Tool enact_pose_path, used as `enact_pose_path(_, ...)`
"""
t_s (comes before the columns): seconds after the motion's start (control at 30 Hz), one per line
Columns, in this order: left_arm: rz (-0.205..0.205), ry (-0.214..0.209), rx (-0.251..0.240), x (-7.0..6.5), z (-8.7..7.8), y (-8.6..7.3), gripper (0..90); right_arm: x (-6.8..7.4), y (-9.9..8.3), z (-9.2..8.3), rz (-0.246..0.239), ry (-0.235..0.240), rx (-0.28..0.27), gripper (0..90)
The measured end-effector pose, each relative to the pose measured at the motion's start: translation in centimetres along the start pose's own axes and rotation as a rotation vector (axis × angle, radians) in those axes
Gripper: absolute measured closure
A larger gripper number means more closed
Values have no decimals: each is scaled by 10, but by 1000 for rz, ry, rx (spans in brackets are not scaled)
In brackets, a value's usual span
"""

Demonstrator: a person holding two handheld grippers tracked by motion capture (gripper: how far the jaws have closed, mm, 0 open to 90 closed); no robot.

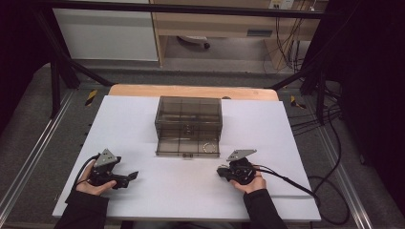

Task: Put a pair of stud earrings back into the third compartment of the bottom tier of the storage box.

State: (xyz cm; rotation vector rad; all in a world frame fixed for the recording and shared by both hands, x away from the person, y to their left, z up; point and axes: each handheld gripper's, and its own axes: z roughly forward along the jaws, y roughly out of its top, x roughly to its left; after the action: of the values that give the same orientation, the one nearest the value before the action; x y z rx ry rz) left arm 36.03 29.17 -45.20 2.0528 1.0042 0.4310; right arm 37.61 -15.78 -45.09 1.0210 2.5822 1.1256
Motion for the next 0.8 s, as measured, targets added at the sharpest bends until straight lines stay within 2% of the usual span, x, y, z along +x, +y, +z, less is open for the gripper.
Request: enact_pose_path(0.8,-2,-1,-1,0,0,0,64,-2,4,-9,1,6,-20,864)
